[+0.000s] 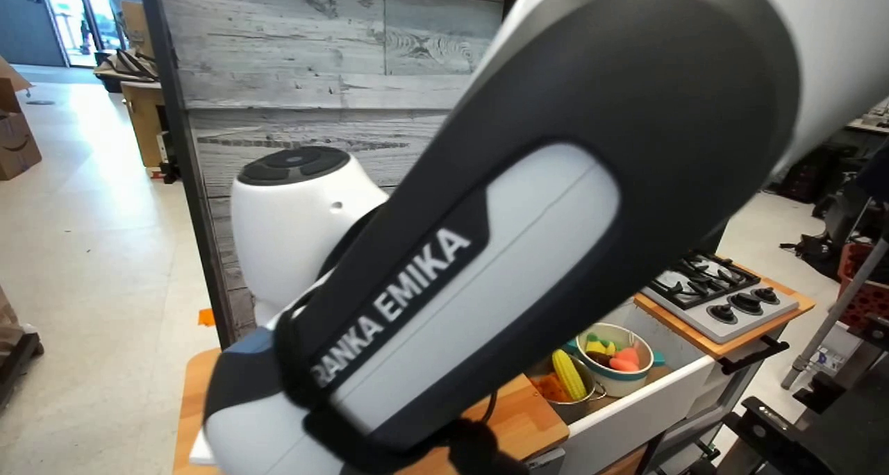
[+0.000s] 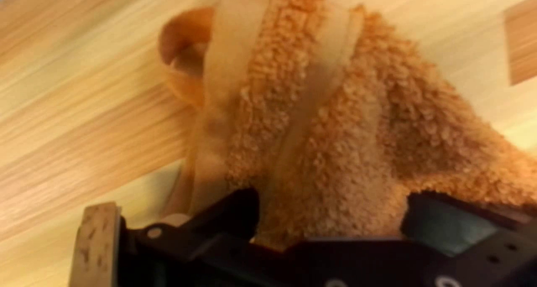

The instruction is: Put the plush toys in the the pots in the sing and use the towel to wipe the surface

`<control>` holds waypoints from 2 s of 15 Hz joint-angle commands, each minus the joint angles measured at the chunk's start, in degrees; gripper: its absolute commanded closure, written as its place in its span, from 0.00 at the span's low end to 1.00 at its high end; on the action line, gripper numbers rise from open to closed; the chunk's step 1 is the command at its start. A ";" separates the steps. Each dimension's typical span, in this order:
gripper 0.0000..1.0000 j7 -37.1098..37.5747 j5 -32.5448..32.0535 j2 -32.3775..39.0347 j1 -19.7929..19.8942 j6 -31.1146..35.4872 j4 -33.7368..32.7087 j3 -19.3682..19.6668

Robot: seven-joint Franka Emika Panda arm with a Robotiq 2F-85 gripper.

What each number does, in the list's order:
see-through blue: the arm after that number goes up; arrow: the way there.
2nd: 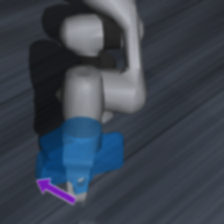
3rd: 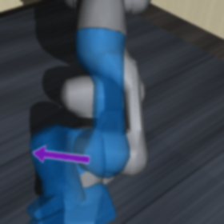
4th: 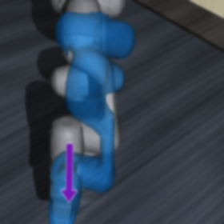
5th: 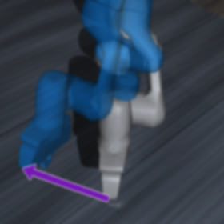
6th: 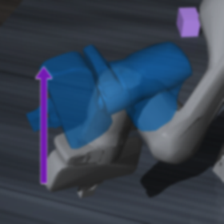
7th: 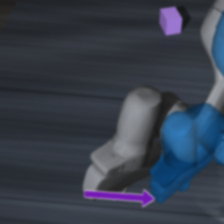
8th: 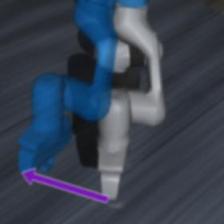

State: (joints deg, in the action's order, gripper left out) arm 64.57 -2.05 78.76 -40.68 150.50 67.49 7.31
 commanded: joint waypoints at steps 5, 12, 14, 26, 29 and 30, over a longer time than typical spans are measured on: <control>0.00 -1.81 1.90 0.83 4.48 -9.40 1.27 -1.66; 0.00 0.61 0.93 -4.03 7.81 -11.45 10.75 -0.59; 0.00 -1.79 -0.41 -2.46 7.24 -10.51 7.84 -2.97; 0.00 -9.56 -5.09 2.44 -2.73 -7.67 -1.19 -5.78; 0.00 -5.96 -3.36 -3.09 0.31 -7.17 6.78 -3.95; 0.00 -4.81 -2.20 -4.81 1.31 -5.80 8.95 -3.92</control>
State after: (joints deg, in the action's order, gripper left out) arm 57.27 -6.11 76.57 -43.07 142.32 68.82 1.89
